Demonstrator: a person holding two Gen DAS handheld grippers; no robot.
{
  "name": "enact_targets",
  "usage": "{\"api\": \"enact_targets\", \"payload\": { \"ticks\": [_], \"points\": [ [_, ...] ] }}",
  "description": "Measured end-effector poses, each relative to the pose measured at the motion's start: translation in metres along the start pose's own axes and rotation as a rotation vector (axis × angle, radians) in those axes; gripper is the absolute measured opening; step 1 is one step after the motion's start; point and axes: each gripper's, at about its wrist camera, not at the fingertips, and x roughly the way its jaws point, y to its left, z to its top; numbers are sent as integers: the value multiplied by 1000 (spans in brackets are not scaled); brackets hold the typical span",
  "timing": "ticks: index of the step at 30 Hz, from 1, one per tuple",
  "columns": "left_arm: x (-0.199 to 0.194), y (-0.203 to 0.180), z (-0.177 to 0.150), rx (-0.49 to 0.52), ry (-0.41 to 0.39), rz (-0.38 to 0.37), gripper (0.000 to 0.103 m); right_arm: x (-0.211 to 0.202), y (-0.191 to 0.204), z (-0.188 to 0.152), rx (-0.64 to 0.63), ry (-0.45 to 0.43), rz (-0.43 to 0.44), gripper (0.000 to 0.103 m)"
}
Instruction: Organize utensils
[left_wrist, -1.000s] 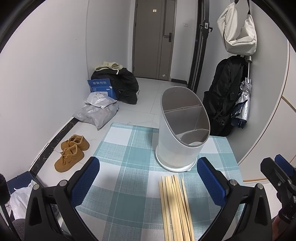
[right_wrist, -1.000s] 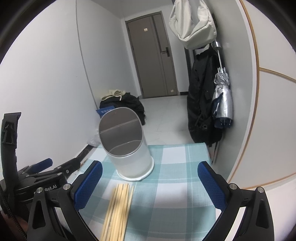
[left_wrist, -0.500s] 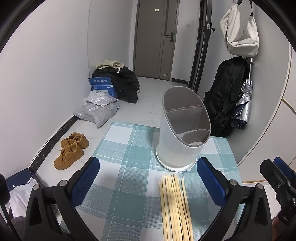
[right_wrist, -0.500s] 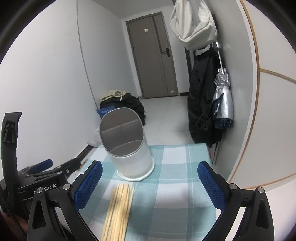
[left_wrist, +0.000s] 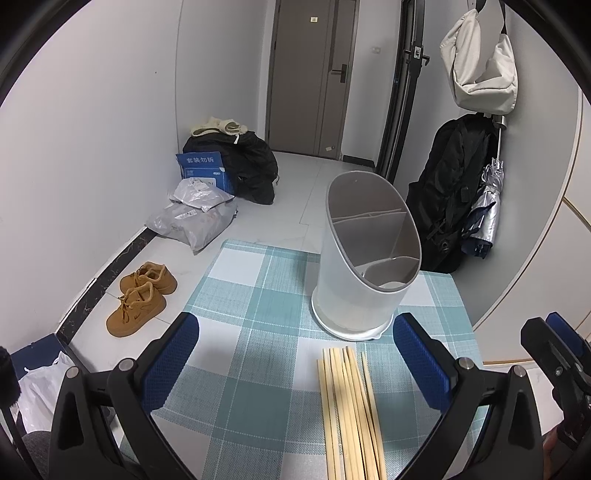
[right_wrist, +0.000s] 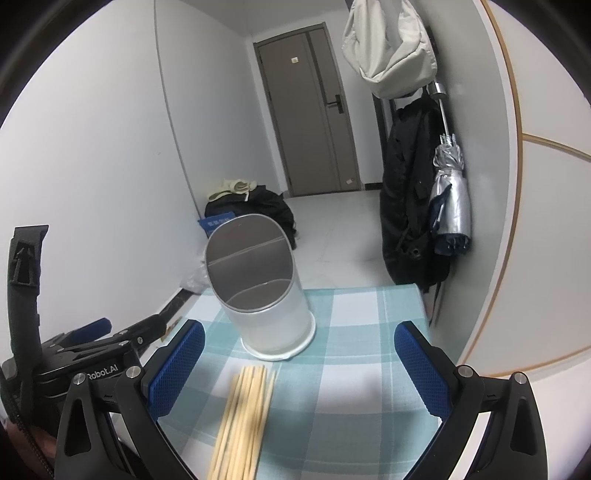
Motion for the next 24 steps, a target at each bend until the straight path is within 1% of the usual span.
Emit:
{"api": "enact_targets", "payload": {
  "ticks": [11,17,19,22,23,24],
  "points": [
    [2,4,0,-18,19,-4,102,-3,6,-1,-18,-17,-9,103],
    [5,6,-2,-21,25,-4,102,1,4,-3,-14,4,13,103],
    [10,7,-3,-17,47,-15,102,5,4,-5,-14,22,22,103],
    [14,11,-5,-16,48,13,102,17,6,-8,-33,72,25,102],
    [18,14,-6,-21,55,19,102,23,7,-10,-38,98,22,99],
    [21,17,-7,-26,63,23,102,31,8,-12,-40,131,26,92]
  ]
}}
